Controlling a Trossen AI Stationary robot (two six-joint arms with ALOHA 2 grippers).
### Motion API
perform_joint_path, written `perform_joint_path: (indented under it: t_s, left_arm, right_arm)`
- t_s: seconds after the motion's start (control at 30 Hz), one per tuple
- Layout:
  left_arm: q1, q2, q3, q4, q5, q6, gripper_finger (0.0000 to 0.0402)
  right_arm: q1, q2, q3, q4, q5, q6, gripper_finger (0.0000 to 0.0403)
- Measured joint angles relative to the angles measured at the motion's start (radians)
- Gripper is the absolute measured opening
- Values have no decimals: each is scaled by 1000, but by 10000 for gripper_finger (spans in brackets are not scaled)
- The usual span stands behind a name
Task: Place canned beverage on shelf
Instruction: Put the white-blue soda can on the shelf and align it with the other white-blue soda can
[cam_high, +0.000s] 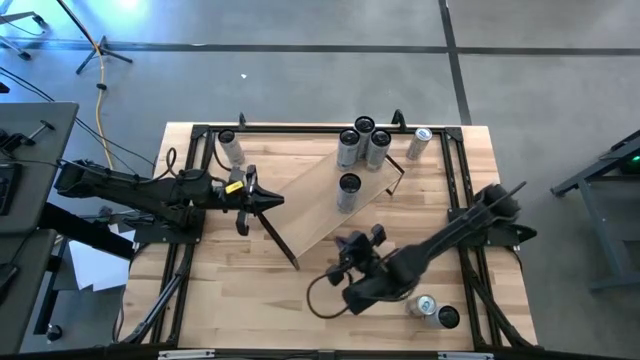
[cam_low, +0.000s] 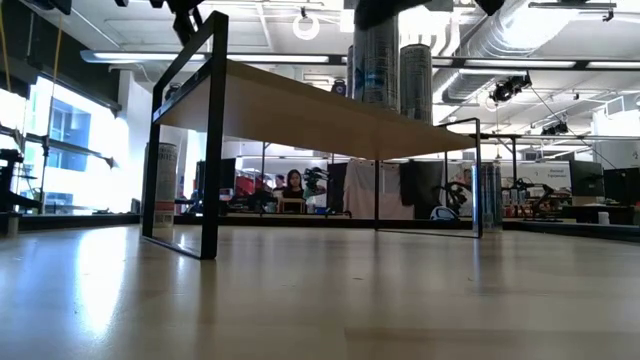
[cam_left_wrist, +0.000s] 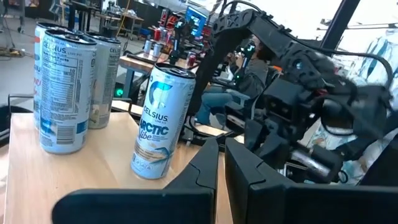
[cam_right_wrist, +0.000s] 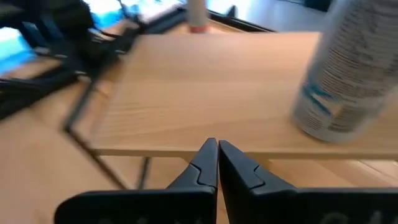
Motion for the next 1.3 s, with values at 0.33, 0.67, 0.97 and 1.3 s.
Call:
perform_joint_path:
  t_s: [0.33, 0.67, 0.97, 1.3]
  left_arm:
    - [0, 0, 0, -1, 0, 0, 3]
    - [0, 0, 0, -3, -34, 0, 3]
    - [0, 0, 0, -6, -46, 1, 3]
    - [0, 0, 0, -6, -48, 17, 3]
  right_arm:
    - [-12, 106, 122, -372, 63, 407, 0]
    - [-41, 106, 122, -356, 147, 415, 0]
    - [-72, 106, 122, -337, 157, 412, 0]
    - [-97, 106, 122, -339, 175, 379, 0]
